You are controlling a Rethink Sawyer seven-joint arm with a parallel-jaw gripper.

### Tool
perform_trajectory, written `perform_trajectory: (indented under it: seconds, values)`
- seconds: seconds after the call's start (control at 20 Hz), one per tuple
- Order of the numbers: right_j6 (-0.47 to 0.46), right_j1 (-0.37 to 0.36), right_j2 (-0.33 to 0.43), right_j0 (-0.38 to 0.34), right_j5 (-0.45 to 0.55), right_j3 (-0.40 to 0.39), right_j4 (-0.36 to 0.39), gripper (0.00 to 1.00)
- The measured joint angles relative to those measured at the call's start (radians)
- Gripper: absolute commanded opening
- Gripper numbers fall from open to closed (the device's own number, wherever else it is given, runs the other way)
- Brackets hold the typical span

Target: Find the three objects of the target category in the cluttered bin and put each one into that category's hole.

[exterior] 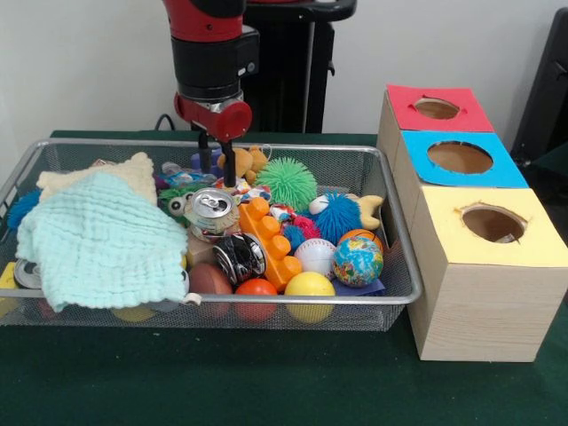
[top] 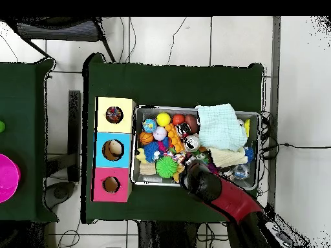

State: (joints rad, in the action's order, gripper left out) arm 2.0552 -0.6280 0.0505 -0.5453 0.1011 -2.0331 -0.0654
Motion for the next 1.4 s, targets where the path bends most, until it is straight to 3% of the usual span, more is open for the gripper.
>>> perform_trajectory:
  seconds: [1.4]
  values:
    - [0.000,0.044,0.040,-0.001,-0.034,-0.050,-0.015,1.00]
